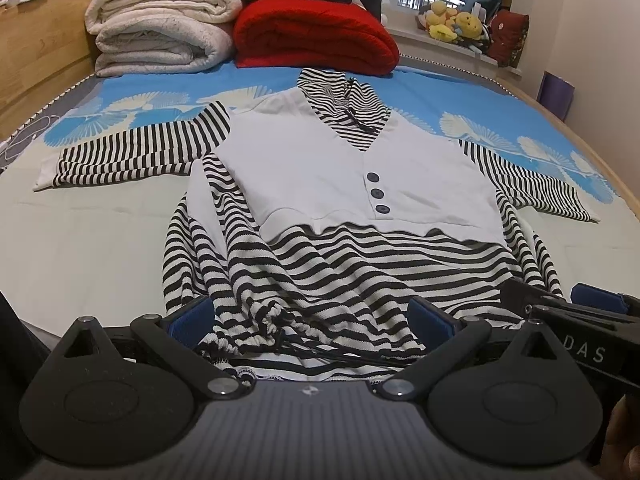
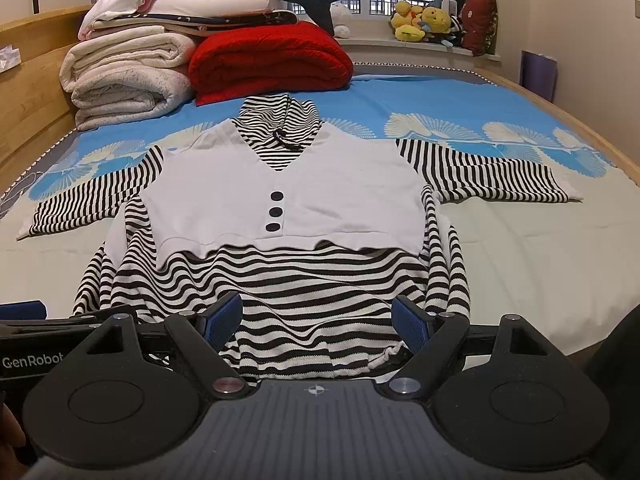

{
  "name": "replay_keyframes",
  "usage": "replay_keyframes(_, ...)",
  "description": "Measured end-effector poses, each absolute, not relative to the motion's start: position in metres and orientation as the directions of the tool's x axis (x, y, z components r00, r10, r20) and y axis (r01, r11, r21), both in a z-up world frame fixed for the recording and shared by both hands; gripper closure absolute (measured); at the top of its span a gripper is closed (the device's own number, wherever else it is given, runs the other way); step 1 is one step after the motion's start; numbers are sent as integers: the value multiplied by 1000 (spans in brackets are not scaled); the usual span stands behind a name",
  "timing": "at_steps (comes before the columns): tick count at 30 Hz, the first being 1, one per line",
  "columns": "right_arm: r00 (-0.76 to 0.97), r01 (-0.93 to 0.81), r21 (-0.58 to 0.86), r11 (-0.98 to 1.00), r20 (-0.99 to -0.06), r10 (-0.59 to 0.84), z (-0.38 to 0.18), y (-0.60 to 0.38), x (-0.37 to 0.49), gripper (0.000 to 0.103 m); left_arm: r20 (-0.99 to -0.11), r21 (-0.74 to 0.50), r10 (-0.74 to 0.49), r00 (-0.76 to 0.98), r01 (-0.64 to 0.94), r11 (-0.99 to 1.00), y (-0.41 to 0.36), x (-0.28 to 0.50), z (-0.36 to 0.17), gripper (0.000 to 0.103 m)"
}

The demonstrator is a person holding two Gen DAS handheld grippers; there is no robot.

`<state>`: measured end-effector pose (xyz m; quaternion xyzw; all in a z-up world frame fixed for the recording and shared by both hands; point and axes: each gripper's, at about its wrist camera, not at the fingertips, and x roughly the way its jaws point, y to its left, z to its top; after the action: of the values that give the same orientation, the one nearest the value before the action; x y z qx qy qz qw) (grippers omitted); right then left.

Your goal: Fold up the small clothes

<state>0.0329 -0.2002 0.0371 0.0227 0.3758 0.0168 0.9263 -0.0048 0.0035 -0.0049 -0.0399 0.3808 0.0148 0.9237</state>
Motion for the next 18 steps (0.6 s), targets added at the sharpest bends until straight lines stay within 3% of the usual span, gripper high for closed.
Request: replay_keyframes(18, 720, -14, 53, 999, -693, 47, 37, -200, 33, 20, -705, -54, 2, 710, -56, 997, 4, 0, -5, 1)
